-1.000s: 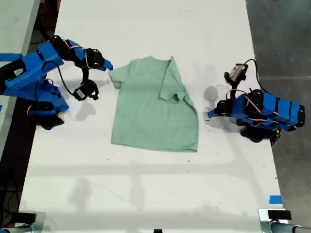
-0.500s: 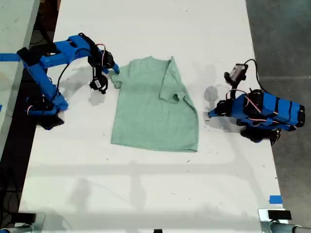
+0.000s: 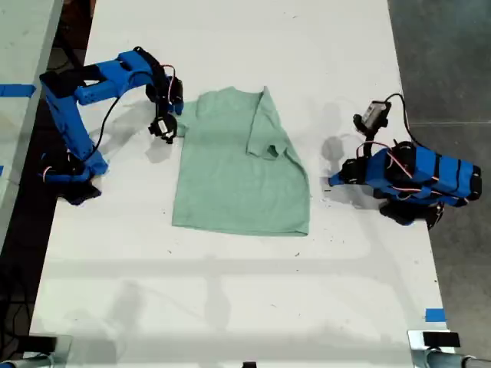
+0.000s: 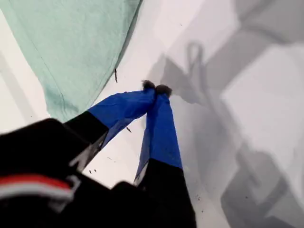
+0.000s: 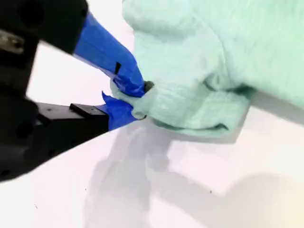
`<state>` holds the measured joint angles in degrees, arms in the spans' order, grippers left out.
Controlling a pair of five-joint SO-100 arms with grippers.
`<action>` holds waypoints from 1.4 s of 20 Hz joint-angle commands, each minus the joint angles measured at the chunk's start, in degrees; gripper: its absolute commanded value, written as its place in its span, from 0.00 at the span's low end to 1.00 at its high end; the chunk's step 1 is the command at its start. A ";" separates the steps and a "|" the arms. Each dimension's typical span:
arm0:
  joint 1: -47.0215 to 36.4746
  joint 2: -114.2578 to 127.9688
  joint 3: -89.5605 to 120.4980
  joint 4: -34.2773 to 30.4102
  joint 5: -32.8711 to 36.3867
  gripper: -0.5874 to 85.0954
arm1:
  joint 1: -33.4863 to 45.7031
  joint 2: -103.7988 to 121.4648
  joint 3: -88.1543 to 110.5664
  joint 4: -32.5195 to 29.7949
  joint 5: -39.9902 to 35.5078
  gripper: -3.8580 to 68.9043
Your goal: Fold t shirt
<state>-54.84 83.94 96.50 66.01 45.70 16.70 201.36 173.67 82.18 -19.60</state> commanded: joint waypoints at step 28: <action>30.85 37.53 -22.06 16.88 -20.04 0.01 | -0.79 -0.26 -1.58 0.79 0.18 0.04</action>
<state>-27.25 101.69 64.51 83.50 27.86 16.26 201.36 173.58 82.53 -19.60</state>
